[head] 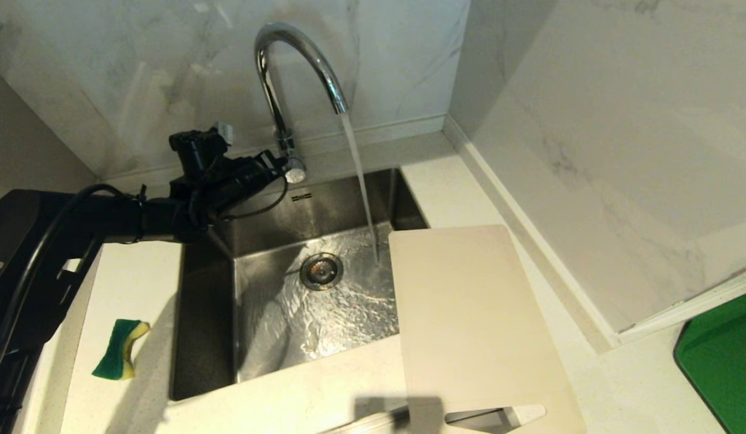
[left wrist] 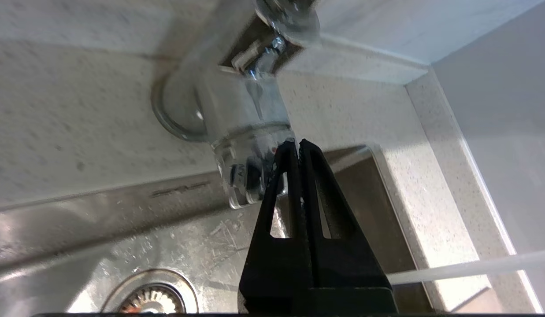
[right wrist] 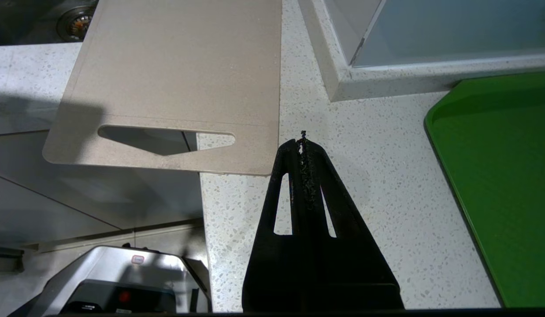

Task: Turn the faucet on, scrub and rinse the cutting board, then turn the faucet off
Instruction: Turn off the tap

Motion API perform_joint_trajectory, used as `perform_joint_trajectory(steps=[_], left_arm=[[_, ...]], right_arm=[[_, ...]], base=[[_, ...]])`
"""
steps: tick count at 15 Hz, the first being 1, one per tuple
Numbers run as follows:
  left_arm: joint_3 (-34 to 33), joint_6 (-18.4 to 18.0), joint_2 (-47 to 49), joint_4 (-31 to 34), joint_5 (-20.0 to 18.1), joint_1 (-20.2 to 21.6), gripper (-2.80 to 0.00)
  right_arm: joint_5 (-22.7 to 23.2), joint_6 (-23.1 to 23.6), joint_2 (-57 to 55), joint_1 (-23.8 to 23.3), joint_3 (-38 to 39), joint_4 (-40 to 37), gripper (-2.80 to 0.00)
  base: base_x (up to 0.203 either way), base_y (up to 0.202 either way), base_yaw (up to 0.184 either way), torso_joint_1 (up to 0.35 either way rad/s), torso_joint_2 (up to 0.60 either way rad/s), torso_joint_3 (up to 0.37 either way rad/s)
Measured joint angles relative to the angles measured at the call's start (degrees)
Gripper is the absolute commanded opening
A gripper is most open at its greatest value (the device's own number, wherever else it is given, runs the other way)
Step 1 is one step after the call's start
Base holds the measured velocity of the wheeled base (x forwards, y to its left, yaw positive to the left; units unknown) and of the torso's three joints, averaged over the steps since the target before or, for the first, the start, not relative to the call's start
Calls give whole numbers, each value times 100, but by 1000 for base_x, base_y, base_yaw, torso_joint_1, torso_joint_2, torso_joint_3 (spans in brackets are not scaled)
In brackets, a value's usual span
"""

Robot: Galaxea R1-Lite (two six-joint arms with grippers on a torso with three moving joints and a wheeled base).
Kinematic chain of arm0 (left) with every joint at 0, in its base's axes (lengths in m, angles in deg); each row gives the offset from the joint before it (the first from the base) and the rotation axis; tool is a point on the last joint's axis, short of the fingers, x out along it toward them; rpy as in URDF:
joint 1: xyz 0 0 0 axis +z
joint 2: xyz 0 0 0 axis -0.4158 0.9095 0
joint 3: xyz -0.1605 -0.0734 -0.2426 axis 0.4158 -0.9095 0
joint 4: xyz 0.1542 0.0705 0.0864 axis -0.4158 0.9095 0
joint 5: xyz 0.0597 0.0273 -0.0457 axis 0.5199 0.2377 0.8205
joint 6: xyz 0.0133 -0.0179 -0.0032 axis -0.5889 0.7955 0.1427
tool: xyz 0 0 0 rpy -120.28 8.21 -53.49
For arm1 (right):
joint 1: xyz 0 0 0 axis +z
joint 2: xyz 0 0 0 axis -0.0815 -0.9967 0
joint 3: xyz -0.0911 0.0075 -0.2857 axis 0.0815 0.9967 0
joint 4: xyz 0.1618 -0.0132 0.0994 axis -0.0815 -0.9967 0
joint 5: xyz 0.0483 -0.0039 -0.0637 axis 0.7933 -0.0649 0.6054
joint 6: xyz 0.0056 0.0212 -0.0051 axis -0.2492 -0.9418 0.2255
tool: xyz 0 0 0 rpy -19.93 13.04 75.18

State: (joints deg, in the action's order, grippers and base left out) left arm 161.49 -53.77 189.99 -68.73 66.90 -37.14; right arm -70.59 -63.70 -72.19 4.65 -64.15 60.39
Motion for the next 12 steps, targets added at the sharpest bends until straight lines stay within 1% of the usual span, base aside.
perform_joint_trajectory(steps=[7, 10, 12], left_arm=[[21, 11, 22, 9, -1, 103, -280], [-45, 44, -143, 130, 69, 2, -280], [-275, 127, -439, 267, 93, -125, -280]], right_arm=[[12, 60, 0, 2, 0, 2, -280], [8, 72, 0, 2, 0, 3, -280], [8, 65, 0, 2, 0, 0, -280]], base=[[0, 0, 0, 0, 0, 0], [0, 0, 0, 0, 0, 0], [0, 0, 0, 0, 0, 0]])
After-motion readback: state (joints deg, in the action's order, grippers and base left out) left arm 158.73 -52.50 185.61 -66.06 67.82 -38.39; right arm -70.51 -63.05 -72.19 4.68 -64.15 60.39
